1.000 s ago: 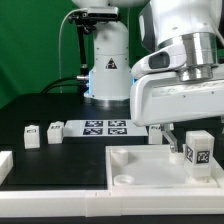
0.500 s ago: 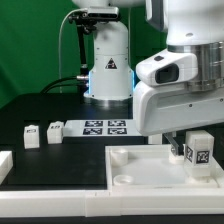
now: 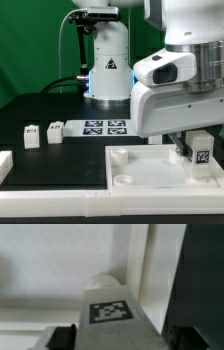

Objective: Assemble one leg

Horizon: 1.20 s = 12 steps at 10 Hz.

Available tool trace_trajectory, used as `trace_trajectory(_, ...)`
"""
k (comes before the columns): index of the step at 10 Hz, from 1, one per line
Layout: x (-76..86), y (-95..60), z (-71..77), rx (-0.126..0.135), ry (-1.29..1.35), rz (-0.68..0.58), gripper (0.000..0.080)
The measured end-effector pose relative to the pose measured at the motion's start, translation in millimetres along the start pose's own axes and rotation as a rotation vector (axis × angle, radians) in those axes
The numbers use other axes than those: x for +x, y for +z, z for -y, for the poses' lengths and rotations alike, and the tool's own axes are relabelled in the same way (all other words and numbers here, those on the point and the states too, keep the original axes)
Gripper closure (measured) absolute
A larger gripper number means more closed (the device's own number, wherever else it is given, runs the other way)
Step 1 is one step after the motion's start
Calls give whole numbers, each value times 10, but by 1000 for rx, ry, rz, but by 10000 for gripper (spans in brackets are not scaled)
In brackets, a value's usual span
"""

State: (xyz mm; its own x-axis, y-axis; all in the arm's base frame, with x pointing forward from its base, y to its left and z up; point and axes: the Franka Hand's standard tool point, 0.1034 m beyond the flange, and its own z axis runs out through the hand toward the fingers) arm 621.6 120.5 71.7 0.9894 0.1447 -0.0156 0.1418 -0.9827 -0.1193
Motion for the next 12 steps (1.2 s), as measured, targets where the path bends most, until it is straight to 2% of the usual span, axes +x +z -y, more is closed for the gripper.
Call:
trace_trajectory(1, 0, 0, -2, 0, 0, 0, 473)
trace_trajectory(2, -2, 4, -5, 0, 1, 1, 508)
trace_trajectory(7, -3, 6, 0, 1, 99, 1, 508)
trace_trajectory(12, 26, 24, -24, 27, 829, -65, 506)
